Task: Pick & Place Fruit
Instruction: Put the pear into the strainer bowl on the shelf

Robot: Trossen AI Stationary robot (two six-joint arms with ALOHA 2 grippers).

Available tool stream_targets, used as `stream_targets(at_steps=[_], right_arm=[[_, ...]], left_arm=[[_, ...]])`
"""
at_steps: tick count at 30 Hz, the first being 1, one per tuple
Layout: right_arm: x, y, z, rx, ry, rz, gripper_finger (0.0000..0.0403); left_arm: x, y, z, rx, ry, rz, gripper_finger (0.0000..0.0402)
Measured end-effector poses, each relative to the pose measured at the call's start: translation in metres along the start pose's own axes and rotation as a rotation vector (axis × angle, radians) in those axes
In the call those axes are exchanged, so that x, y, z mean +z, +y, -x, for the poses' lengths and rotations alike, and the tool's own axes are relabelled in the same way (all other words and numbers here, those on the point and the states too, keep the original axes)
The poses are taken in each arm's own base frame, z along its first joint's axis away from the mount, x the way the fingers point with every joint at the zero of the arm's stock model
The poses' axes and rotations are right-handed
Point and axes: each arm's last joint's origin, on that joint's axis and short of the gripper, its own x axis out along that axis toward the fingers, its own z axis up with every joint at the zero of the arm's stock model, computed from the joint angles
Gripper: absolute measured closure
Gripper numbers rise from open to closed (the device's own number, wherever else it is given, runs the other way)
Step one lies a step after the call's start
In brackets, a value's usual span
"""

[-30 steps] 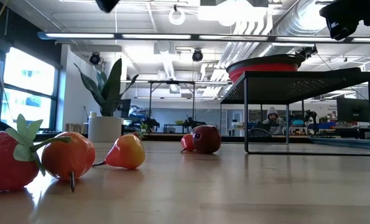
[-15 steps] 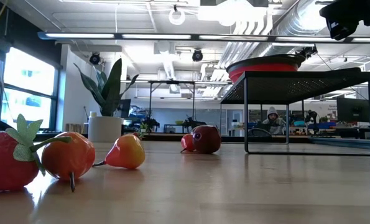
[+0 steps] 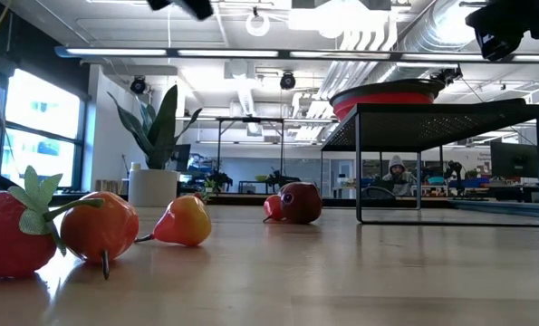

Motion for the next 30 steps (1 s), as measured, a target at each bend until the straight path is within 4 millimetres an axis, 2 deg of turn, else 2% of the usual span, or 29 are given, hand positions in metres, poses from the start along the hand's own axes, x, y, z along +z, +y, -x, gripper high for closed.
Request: stream_targets(at_steps=[6, 12, 21, 30], right_arm=[[-0.0020, -0.0001, 0.0000, -0.001, 0.018, 0.011, 0.0400], [-0.0024, -0.0002, 0.0000, -0.001, 0.021, 0.013, 0.0400], [-0.0024, -0.0002, 0.0000, -0.002, 0.021, 0.014, 0.0400], [-0.0024, -0.0002, 0.0000, -0.001, 0.021, 0.015, 0.0401]], left_arm=[[-0.0063, 0.0023, -0.0039, 0.026, 0.031, 0.046, 0.0401], [-0.0063, 0.0022, -0.0042, 0.027, 0.027, 0.167, 0.0398], [0.0000, -0.0008, -0.0053, -0.057, 0.002, 0.189, 0.0389], [0.0007, -0.0009, -0.0054, -0.056, -0.007, 0.169, 0.0376]])
